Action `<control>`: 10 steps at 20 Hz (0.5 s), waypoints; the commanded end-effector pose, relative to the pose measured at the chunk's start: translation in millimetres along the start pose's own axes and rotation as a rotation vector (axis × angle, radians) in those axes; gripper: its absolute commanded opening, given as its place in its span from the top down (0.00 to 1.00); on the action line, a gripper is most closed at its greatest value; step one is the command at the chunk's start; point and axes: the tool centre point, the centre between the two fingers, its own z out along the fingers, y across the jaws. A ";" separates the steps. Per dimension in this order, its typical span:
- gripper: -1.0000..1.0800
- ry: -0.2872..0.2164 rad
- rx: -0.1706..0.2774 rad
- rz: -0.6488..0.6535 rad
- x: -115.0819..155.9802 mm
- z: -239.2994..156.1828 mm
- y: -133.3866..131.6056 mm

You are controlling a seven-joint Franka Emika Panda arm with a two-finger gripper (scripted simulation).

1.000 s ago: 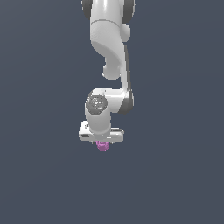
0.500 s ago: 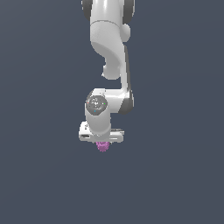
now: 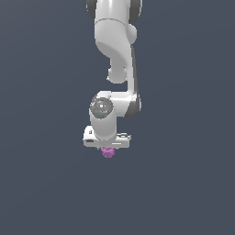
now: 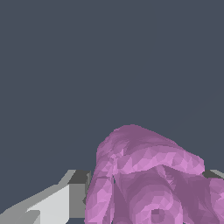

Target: Pick up the object and move it to a goal position.

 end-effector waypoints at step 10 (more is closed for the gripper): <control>1.00 0.001 0.000 0.000 -27.8 -51.9 -15.5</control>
